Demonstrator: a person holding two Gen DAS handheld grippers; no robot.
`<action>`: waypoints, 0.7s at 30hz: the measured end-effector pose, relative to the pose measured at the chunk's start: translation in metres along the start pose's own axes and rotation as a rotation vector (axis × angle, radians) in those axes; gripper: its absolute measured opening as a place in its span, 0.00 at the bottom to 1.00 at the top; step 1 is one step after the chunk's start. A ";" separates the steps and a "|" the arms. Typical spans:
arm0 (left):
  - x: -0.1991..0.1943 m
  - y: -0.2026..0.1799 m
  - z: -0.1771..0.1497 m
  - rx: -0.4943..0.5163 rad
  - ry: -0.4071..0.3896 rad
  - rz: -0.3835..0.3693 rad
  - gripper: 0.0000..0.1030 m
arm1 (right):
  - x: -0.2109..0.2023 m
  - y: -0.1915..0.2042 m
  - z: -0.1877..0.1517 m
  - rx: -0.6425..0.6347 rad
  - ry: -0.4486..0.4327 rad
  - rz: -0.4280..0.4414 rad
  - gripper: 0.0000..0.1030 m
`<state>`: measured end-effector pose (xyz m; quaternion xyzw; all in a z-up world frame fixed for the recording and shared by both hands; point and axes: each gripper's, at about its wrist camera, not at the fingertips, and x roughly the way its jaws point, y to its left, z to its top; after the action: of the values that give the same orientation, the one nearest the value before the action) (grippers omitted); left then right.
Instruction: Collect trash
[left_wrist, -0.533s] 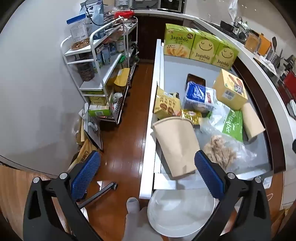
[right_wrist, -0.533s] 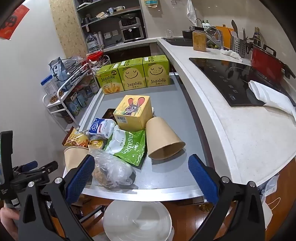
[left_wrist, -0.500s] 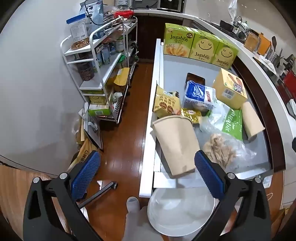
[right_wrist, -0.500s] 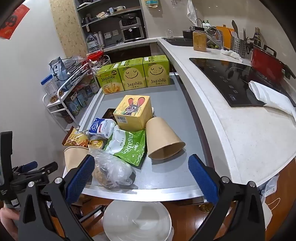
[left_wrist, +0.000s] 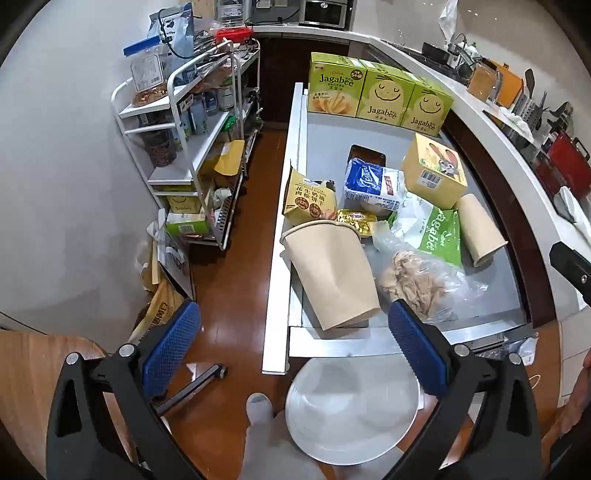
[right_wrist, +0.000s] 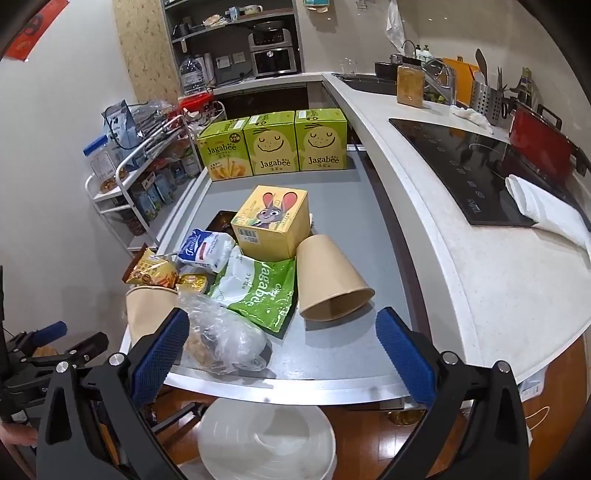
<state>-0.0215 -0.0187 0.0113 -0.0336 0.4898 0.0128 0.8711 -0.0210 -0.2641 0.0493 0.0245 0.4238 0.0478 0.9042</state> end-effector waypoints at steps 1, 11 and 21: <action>0.002 0.003 0.001 0.005 0.001 0.000 0.99 | 0.001 0.000 0.000 -0.006 0.004 -0.008 0.96; 0.010 0.002 -0.001 0.024 0.022 0.025 0.99 | 0.012 -0.005 -0.002 0.006 0.043 -0.022 0.96; 0.012 0.001 0.002 0.024 0.022 0.038 0.99 | 0.014 -0.009 -0.003 0.015 0.046 -0.024 0.96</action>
<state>-0.0139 -0.0177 0.0017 -0.0141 0.4999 0.0230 0.8656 -0.0139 -0.2714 0.0365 0.0252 0.4449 0.0341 0.8946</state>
